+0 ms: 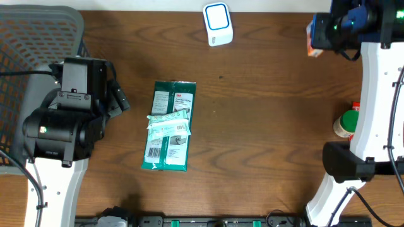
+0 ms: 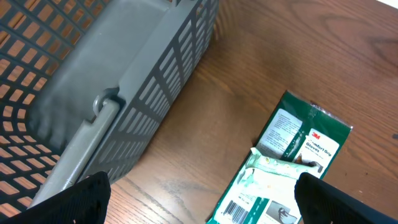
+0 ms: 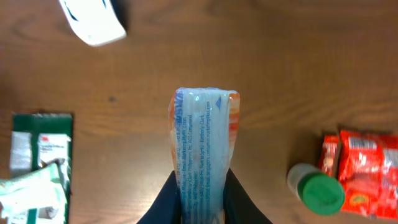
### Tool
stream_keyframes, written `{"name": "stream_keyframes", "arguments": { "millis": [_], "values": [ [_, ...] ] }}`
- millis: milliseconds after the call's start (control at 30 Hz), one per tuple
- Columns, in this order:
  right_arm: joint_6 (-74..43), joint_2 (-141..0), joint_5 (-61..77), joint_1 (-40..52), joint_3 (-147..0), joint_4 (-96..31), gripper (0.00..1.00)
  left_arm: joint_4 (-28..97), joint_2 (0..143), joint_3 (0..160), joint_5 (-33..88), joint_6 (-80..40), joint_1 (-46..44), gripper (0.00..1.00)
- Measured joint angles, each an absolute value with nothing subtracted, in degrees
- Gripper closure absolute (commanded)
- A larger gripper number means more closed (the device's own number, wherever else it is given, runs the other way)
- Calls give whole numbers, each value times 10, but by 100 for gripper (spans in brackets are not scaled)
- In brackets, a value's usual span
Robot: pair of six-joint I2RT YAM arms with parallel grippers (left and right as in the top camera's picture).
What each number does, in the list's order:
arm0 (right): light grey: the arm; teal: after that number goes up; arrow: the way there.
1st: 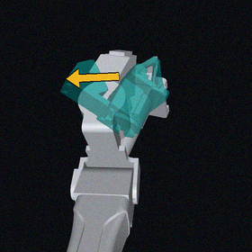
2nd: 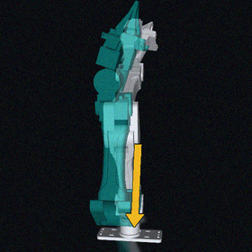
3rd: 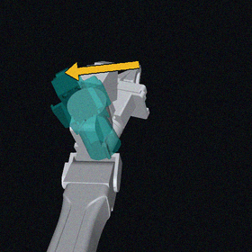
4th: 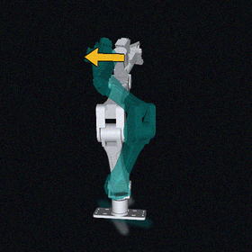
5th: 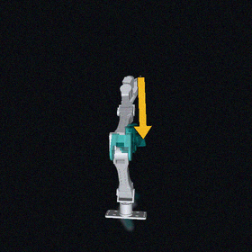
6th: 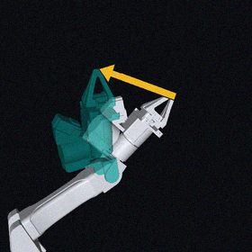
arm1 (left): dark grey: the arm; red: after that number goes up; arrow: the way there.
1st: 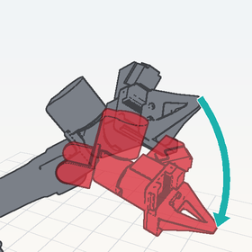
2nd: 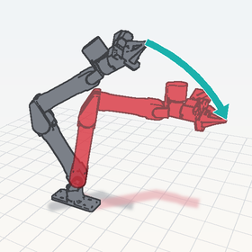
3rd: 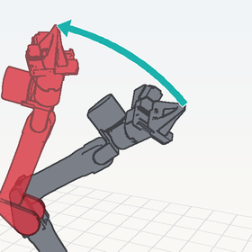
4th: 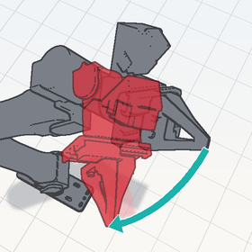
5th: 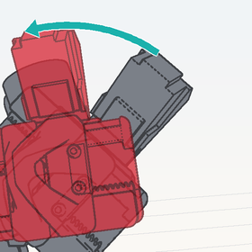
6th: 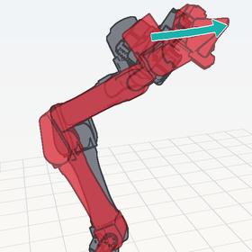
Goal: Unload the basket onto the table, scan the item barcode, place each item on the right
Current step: 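Carry the Kleenex pack right and lower it beside the jar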
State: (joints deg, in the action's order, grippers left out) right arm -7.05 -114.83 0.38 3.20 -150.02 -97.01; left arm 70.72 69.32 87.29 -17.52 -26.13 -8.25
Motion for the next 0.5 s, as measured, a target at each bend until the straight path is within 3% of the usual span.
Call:
{"name": "stream_keyframes", "arguments": {
  "millis": [300, 500],
  "values": [
    [-147, -1072, -126, -6, -1257, -969, 99, 707, 693, 873, -175, -261, -83, 5],
    [-196, -1064, -238, -28, -1103, -872, 99, 707, 693, 873, -175, -261, -83, 5]
  ]
}}
